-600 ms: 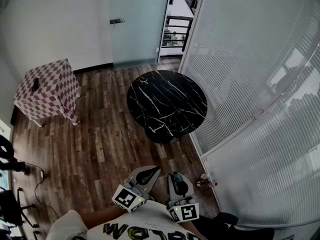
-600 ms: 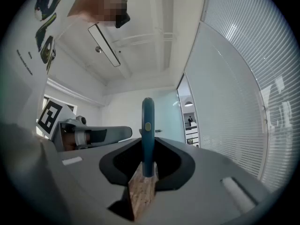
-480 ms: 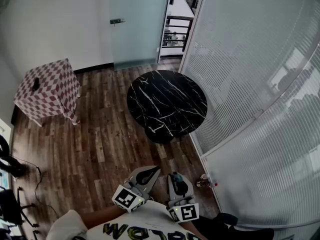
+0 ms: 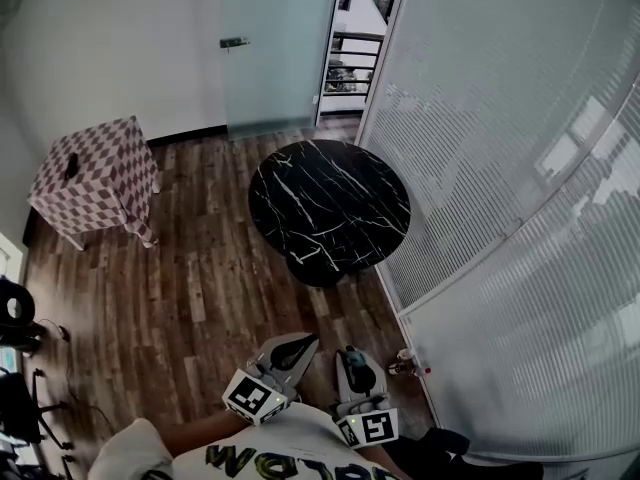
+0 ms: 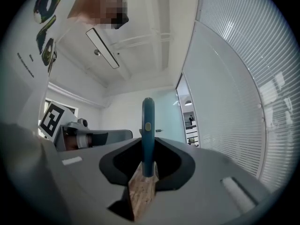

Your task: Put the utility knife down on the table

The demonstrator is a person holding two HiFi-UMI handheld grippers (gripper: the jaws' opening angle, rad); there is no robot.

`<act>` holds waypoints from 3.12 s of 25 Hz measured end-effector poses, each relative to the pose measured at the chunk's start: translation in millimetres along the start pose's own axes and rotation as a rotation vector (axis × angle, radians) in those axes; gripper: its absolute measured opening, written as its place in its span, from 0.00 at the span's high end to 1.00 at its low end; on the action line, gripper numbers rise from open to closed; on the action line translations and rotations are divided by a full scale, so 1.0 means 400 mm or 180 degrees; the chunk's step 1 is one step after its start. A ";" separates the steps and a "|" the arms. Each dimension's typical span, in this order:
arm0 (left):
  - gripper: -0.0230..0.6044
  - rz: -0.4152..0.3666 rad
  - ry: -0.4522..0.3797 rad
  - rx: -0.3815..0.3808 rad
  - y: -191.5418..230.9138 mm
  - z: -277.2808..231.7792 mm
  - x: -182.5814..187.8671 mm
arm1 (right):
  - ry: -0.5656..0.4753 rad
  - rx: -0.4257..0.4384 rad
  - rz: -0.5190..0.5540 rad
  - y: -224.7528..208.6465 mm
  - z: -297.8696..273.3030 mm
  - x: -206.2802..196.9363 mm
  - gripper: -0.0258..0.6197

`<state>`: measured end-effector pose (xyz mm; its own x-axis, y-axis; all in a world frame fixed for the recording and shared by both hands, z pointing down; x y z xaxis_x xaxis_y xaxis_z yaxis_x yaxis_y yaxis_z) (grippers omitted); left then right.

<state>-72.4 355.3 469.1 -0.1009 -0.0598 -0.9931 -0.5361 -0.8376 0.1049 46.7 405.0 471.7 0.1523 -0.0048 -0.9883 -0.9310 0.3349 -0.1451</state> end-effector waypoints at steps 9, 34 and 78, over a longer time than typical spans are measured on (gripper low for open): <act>0.96 0.0008 0.0078 -0.0054 -0.040 -0.041 -0.017 | 0.0116 -0.0075 -0.0040 -0.049 0.046 -0.020 0.85; 0.96 0.0088 -0.0015 -0.0067 0.380 -0.320 -0.011 | 0.0153 -0.0127 0.0064 -0.215 -0.415 -0.021 0.85; 0.96 0.0057 0.0096 -0.0044 0.809 -0.642 0.010 | 0.0230 0.0024 0.0130 -0.436 -0.919 -0.002 0.85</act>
<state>-31.2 -55.2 485.6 -0.0849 -0.0912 -0.9922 -0.5227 -0.8437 0.1223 87.1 0.0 480.8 0.0897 -0.0589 -0.9942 -0.9334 0.3434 -0.1046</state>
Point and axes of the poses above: the fingertips, and each gripper's own axes: z backward along the fingers, y to its left, x out of its top, the point moved 6 cm from there along z, backward along the fingers, and after that the axes turned 3 degrees about -z, right-handed, at the moved point
